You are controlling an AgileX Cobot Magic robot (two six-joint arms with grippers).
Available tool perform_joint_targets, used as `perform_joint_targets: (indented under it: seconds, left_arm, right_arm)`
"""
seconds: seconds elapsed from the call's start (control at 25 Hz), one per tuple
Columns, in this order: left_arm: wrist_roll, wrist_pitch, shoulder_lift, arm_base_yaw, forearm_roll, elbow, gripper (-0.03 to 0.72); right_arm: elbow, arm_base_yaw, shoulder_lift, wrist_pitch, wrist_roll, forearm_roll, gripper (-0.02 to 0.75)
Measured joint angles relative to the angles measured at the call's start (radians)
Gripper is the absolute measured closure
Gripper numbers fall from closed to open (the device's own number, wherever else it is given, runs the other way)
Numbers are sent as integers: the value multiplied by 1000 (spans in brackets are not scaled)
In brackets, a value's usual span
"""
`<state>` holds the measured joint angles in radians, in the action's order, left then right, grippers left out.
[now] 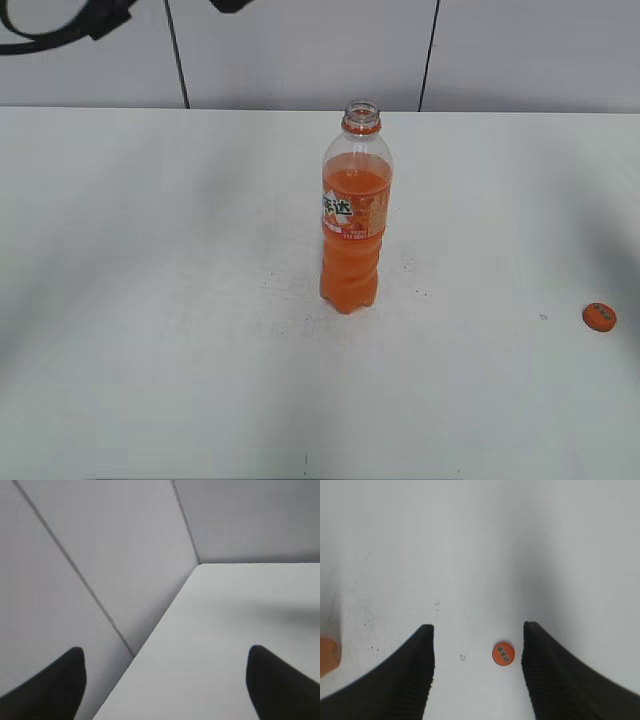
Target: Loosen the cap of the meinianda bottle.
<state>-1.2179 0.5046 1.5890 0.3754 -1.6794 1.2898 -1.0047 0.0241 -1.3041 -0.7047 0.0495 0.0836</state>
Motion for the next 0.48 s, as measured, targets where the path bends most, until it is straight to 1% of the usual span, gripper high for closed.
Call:
perform_joint_targets:
  seconds: [0.04,0.12,0.2,0.28,0.4,0.48]
  left_arm:
    - [-87,-51,-13,0,-54,0,97]
    - [-237,-183,-27,1,-115,-10,97]
    - [-321,-305,-26,-3,-137,-41,97]
    - [-349,-403,-24,-9,-140,-86,97]
    - [-360,-536,-24,-27,-135,-159,97]
    - [-360,-588,-24,-47,-126,-196,97]
  right_arm:
    - [0,0,8,-7,0,0,317]
    - [0,0,19,-27,0,1,317]
    - [0,0,29,-56,-2,1,317]
    - [0,0,33,-99,-22,1,317]
    - [0,0,40,-163,-44,1,317]
    - [0,0,46,-198,-49,1,317]
